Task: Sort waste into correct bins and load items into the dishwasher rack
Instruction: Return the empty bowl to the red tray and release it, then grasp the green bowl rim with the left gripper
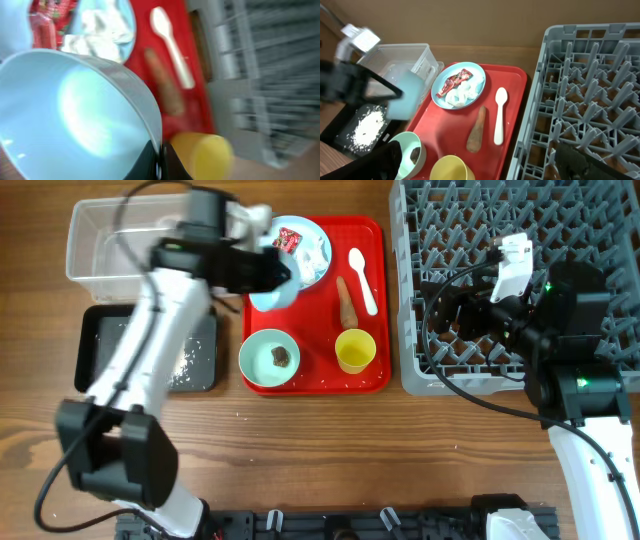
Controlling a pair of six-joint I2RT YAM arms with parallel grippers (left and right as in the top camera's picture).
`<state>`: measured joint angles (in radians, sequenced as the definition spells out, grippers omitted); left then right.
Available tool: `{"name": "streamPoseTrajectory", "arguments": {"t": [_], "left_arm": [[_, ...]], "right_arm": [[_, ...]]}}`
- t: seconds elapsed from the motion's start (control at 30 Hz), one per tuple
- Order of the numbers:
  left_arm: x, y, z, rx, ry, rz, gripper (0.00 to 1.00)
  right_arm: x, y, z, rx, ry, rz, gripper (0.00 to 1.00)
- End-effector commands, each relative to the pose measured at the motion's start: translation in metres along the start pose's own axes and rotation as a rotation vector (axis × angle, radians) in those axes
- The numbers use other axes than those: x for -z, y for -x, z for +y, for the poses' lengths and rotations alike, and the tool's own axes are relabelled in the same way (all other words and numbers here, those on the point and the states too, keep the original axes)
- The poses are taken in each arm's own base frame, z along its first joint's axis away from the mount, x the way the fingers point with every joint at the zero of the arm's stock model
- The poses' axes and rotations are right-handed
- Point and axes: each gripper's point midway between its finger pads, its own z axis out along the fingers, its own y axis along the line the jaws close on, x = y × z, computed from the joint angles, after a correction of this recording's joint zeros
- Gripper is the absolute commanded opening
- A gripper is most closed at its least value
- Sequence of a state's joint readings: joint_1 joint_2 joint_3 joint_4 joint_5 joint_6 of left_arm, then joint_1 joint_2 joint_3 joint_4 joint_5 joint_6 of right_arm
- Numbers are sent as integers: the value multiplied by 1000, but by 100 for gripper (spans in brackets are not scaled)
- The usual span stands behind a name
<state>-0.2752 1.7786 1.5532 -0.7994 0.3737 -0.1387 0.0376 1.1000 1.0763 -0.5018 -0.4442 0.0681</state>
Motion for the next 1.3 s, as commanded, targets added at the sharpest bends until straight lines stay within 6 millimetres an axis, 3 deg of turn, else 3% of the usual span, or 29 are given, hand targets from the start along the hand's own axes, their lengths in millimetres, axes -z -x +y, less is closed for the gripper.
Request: {"name": "streamPoseTrajectory", "arguments": {"t": [0.0,0.13,0.27,0.43,0.5,0.57,0.67,0.77,0.87,1.0,1.13,1.27], "left_arm": [[-21,-2,23,-94,394,-37,4],[-53,-18,5,-162,401,14,4],[-79,-36,-1,-192,401,75,4],[-94,-48,-5,-212,400,115,4],[-95,-50,-8,-218,397,116,10],[-96,-51,-11,-225,394,117,32],[-95,-51,-12,-220,393,113,49],[-84,-49,-8,-131,405,101,56],[-62,-52,3,64,434,97,54],[-46,-72,14,259,450,166,49],[-47,-93,18,263,473,233,47],[-62,-111,18,230,471,255,41]], "right_arm": [[2,8,-1,-7,-10,-15,100],[2,7,-1,-9,-10,-12,100],[2,4,-1,-16,-12,2,100],[2,2,-1,-19,-12,9,100],[2,2,-1,-18,-12,9,100],[2,2,-1,-18,-12,9,100],[2,2,-1,-18,-12,9,100],[2,2,-1,-19,-12,10,100],[2,1,-1,-20,-12,13,100],[2,0,-1,-22,-12,16,100],[2,0,-1,-21,-12,16,100],[2,0,-1,-22,-12,16,100]]}}
